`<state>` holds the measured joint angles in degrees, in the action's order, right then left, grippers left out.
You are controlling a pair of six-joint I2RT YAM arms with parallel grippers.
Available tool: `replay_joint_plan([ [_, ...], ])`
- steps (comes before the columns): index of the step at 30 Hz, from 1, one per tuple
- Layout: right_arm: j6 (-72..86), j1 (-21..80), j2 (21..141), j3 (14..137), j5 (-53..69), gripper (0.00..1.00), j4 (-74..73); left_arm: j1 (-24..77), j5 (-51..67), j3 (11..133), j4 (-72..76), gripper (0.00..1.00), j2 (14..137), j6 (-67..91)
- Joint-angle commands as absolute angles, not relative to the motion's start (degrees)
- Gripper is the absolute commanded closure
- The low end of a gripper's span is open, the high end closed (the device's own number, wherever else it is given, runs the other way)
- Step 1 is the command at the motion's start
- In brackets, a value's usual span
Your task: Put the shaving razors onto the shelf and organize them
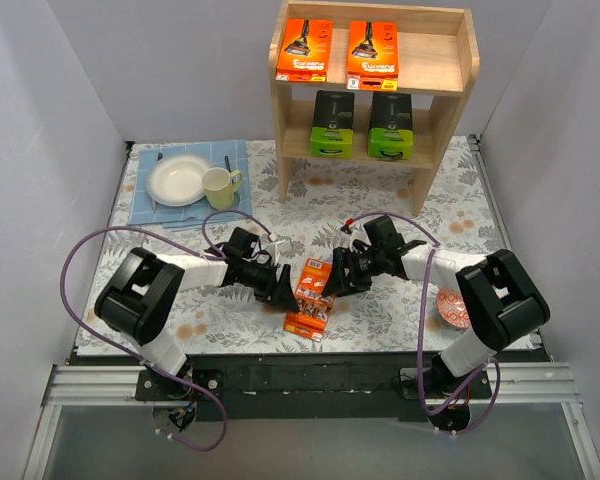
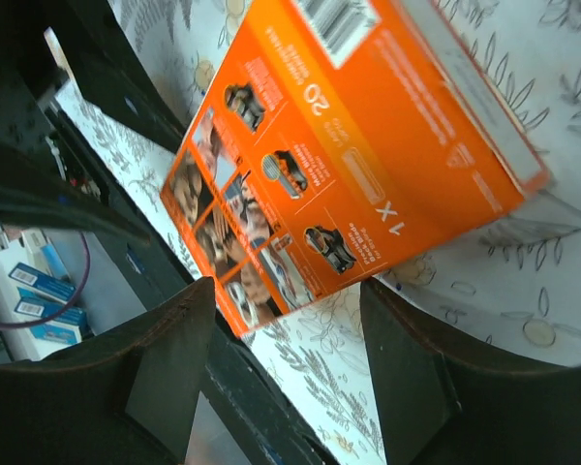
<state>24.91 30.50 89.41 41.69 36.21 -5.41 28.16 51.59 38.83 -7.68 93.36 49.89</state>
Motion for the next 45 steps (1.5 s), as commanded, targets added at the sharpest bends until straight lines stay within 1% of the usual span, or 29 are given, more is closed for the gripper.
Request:
replay_joint_plan([
  [1, 28.29, 30.41, 92.71, 45.43, 37.09, 0.30, -0.61, 29.09, 50.10, 42.71, -0.36, 0.43, 96.23, 55.54],
  [3, 29.09, 30.41, 93.95, 46.58, 37.00, 0.30, 0.88, 29.09, 49.66, 45.94, 2.28, 0.41, 98.51, 57.56],
  [6, 27.78, 29.71, 95.71, 48.25, 34.64, 0.29, -2.36, 29.00, 45.01, 49.47, 0.36, 0.41, 99.05, 61.59],
  [9, 26.90, 28.57, 95.80, 47.99, 32.79, 0.32, -4.30, 29.09, 39.22, 47.65, -2.28, 0.42, 95.46, 67.20],
  [11, 26.54, 27.86, 94.93, 46.94, 32.52, 0.33, -4.57, 29.00, 34.31, 42.91, -2.90, 0.41, 90.28, 71.26],
  [12, 26.46, 27.69, 94.49, 46.41, 32.17, 0.33, -4.83, 29.09, 34.02, 41.41, -3.25, 0.41, 88.70, 72.93],
  [13, 26.46, 27.51, 93.61, 45.80, 31.99, 0.33, -4.83, 29.18, 34.27, 38.26, -3.25, 0.41, 87.55, 74.78],
  [16, 26.46, 27.07, 91.76, 43.42, 31.82, 0.33, -5.01, 29.44, 33.58, 33.77, -2.82, 0.39, 84.55, 74.97],
  [18, 26.37, 27.16, 90.62, 41.93, 31.73, 0.33, -5.10, 29.53, 33.74, 32.61, -0.63, 0.39, 84.46, 74.36],
  [24, 26.10, 26.98, 88.51, 39.90, 31.29, 0.32, -5.10, 30.06, 38.49, 29.01, 13.78, 0.37, 87.71, 73.48],
  [27, 26.02, 27.07, 87.98, 39.55, 31.29, 0.31, -5.01, 31.55, 41.65, 26.73, 19.59, 0.38, 88.59, 73.48],
  [30, 27.07, 26.90, 87.98, 38.94, 32.51, 0.31, -3.18, 33.66, 42.63, 25.14, 21.36, 0.41, 88.51, 74.00],
  [33, 28.38, 26.98, 88.41, 38.41, 34.01, 0.30, -1.50, 34.80, 41.67, 24.44, 20.05, 0.42, 87.81, 74.62],
  [37, 29.18, 26.98, 89.03, 37.97, 34.98, 0.32, -0.97, 34.98, 39.20, 23.38, 17.14, 0.42, 87.01, 75.93],
  [42, 29.79, 26.98, 89.21, 36.83, 35.07, 0.32, -0.62, 35.51, 38.23, 22.67, 20.82, 0.41, 88.32, 77.25],
  [45, 30.32, 26.98, 89.47, 36.39, 35.16, 0.32, -0.62, 35.86, 39.10, 23.73, 24.86, 0.46, 91.21, 79.01],
])
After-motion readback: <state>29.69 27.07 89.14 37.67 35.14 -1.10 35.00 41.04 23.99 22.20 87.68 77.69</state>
